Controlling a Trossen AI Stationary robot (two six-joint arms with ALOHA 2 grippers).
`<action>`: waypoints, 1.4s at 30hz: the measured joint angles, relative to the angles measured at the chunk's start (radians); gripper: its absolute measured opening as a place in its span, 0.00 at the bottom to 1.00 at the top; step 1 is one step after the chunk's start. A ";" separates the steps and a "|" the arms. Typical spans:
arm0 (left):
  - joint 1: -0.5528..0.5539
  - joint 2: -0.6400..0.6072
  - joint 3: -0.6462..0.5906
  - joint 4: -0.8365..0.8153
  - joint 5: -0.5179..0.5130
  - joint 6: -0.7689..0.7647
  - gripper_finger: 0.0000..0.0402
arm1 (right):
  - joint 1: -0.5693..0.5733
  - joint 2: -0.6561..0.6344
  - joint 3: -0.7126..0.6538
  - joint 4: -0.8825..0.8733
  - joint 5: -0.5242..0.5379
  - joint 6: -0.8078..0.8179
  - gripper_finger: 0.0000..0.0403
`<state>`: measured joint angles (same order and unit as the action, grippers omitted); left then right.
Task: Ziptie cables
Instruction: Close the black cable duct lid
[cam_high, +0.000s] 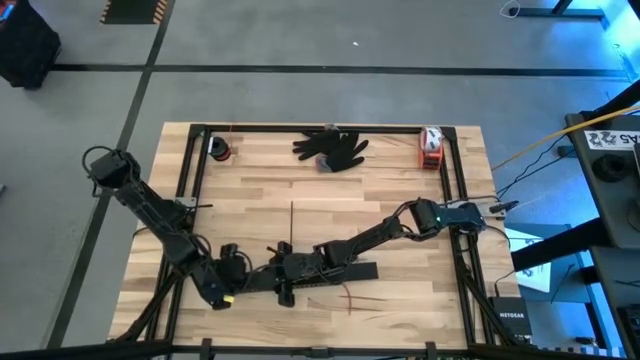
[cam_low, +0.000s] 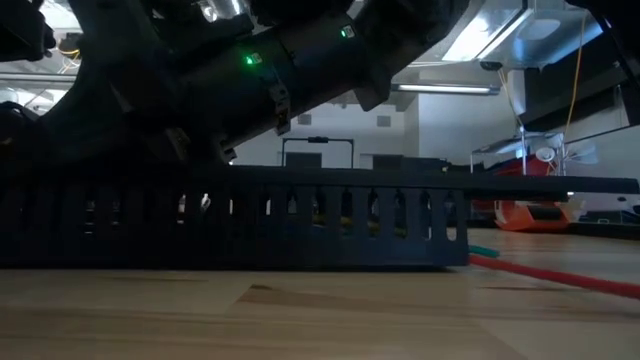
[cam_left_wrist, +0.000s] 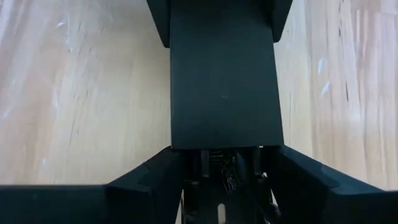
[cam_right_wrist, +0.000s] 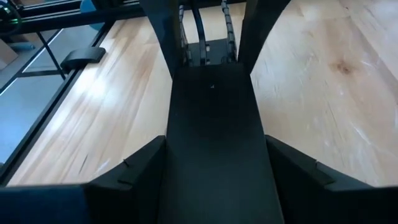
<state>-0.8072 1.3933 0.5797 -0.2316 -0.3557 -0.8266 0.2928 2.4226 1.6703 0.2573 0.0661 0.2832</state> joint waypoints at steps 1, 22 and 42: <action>0.006 0.000 0.000 -0.001 0.010 0.001 0.50 | 0.002 0.000 0.000 0.000 -0.006 0.000 0.56; -0.145 -0.075 0.107 -0.327 0.009 -0.210 0.69 | 0.000 0.000 0.008 -0.039 -0.032 -0.048 0.56; -0.121 0.014 -0.033 0.044 -0.118 -0.113 0.44 | 0.003 0.004 0.002 0.024 -0.021 -0.025 0.56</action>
<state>-0.9285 1.4070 0.5469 -0.1878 -0.4740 -0.9393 0.2957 2.4263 1.6722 0.2809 0.0454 0.2581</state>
